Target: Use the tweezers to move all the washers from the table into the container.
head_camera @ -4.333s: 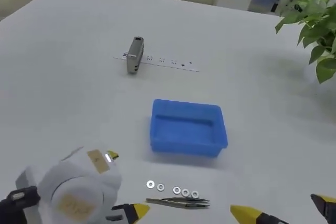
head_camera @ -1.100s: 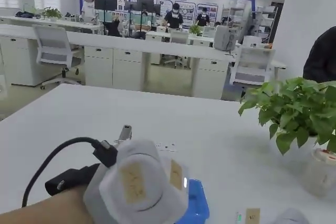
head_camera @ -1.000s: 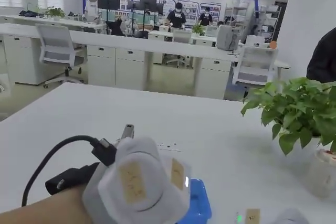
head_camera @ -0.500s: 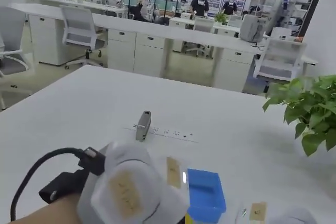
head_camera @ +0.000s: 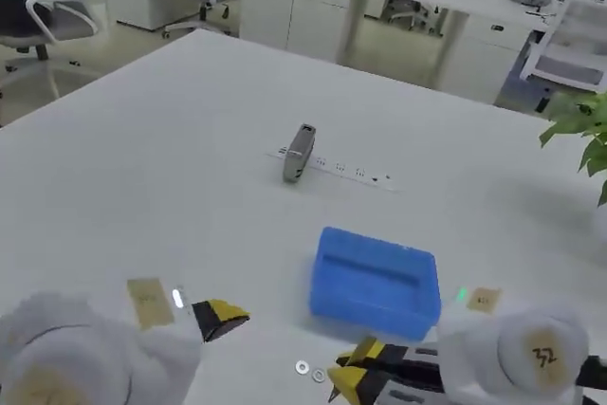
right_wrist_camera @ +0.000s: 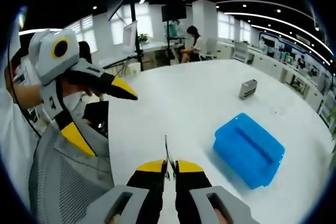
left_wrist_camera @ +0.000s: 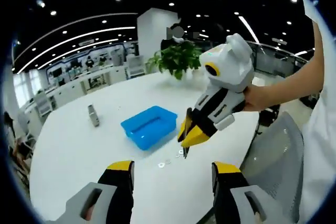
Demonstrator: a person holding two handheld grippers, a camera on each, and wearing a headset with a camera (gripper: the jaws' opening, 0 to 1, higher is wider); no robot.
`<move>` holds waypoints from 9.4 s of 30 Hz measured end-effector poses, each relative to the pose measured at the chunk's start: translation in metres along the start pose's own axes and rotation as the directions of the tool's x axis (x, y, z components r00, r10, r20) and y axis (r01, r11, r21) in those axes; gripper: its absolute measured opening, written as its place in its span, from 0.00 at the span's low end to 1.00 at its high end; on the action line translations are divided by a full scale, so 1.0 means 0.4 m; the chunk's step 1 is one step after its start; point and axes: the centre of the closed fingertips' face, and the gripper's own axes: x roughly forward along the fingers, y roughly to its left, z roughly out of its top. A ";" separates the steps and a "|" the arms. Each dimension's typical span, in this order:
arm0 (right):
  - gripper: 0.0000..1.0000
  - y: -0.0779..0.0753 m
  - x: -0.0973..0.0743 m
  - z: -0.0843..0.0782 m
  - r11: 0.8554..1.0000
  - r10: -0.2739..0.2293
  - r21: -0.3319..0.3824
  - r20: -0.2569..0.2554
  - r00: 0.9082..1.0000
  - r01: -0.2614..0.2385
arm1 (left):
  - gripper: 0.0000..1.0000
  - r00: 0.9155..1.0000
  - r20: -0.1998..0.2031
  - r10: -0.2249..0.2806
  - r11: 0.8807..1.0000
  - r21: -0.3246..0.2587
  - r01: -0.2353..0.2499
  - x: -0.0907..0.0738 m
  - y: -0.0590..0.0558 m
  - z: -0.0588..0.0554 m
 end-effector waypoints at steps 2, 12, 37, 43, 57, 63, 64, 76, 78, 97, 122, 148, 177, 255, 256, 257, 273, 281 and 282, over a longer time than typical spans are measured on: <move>0.03 -0.015 0.012 0.000 1.000 -0.010 0.013 0.008 1.000 0.010 | 0.70 0.997 0.020 0.075 0.997 -0.031 -0.075 -0.007 0.019 -0.014; 0.03 -0.083 0.073 0.003 0.998 -0.047 0.043 0.004 0.999 0.047 | 0.86 0.956 0.062 0.286 0.958 -0.055 -0.283 -0.010 0.086 -0.028; 0.04 -0.106 0.165 -0.024 0.995 -0.068 0.075 -0.031 0.997 0.070 | 0.92 0.960 -0.001 0.281 0.959 0.041 -0.281 0.010 0.078 -0.063; 0.04 -0.100 0.164 -0.026 0.996 -0.069 0.060 -0.031 0.997 0.071 | 0.92 0.957 -0.007 0.288 0.957 0.036 -0.288 0.009 0.082 -0.066; 0.02 -0.095 0.139 -0.001 0.996 -0.078 0.039 -0.050 0.996 0.080 | 0.94 0.954 -0.005 0.299 0.954 0.037 -0.299 0.005 0.086 -0.064; 0.02 -0.105 0.108 0.023 0.992 -0.126 0.022 -0.053 0.991 0.127 | 0.94 0.953 0.003 0.304 0.952 0.046 -0.304 0.002 0.087 -0.060; 0.02 -0.110 0.100 0.026 0.990 -0.134 0.041 -0.057 0.989 0.136 | 0.95 0.952 0.005 0.305 0.951 0.048 -0.305 0.001 0.087 -0.060; 0.02 -0.140 0.031 0.091 0.981 -0.184 0.061 -0.017 0.983 0.185 | 0.95 0.951 0.024 0.309 0.951 0.025 -0.310 -0.006 0.093 -0.053; 0.02 -0.149 0.024 0.102 0.980 -0.188 0.062 -0.009 0.982 0.189 | 0.94 0.950 0.027 0.311 0.950 0.015 -0.311 -0.007 0.095 -0.052; 0.02 -0.282 0.058 0.165 0.960 -0.274 0.075 0.041 0.961 0.270 | 0.94 0.945 0.020 0.327 0.945 0.010 -0.328 -0.009 0.105 -0.057; 0.02 -0.363 0.192 0.084 0.926 -0.324 0.196 -0.036 0.946 0.324 | 0.93 0.942 0.000 0.335 0.942 -0.006 -0.335 -0.009 0.114 -0.067; 0.03 -0.410 0.210 0.044 0.912 -0.360 0.187 -0.057 0.931 0.364 | 0.93 0.951 -0.019 0.310 0.951 0.027 -0.309 0.003 0.098 -0.073; 0.03 -0.343 0.025 0.192 0.915 -0.362 0.256 0.181 0.915 0.311 | 0.93 0.955 -0.025 0.294 0.955 0.047 -0.293 0.006 0.086 -0.076; 0.03 -0.142 0.107 -0.068 0.931 -0.235 0.288 0.001 0.972 0.225 | 0.91 0.948 -0.093 0.305 0.952 0.071 -0.299 0.015 0.092 -0.105; 0.03 -0.145 0.107 -0.069 0.933 -0.239 0.278 -0.001 0.971 0.230 | 0.91 0.948 -0.092 0.305 0.952 0.071 -0.299 0.016 0.092 -0.105; 0.03 -0.144 0.107 -0.068 0.933 -0.240 0.275 -0.002 0.971 0.232 | 0.91 0.948 -0.092 0.304 0.952 0.071 -0.298 0.016 0.092 -0.104; 0.03 -0.135 0.105 -0.059 0.948 -0.260 0.185 -0.015 0.966 0.258 | 0.90 0.946 -0.091 0.311 0.949 0.072 -0.306 0.014 0.095 -0.105; 0.03 -0.137 0.112 -0.067 0.951 -0.258 0.170 -0.025 0.966 0.258 | 0.90 0.946 -0.088 0.311 0.949 0.072 -0.305 0.013 0.096 -0.104; 0.03 -0.133 0.113 -0.067 0.954 -0.256 0.154 -0.030 0.966 0.258 | 0.90 0.946 -0.087 0.312 0.949 0.072 -0.306 0.013 0.096 -0.103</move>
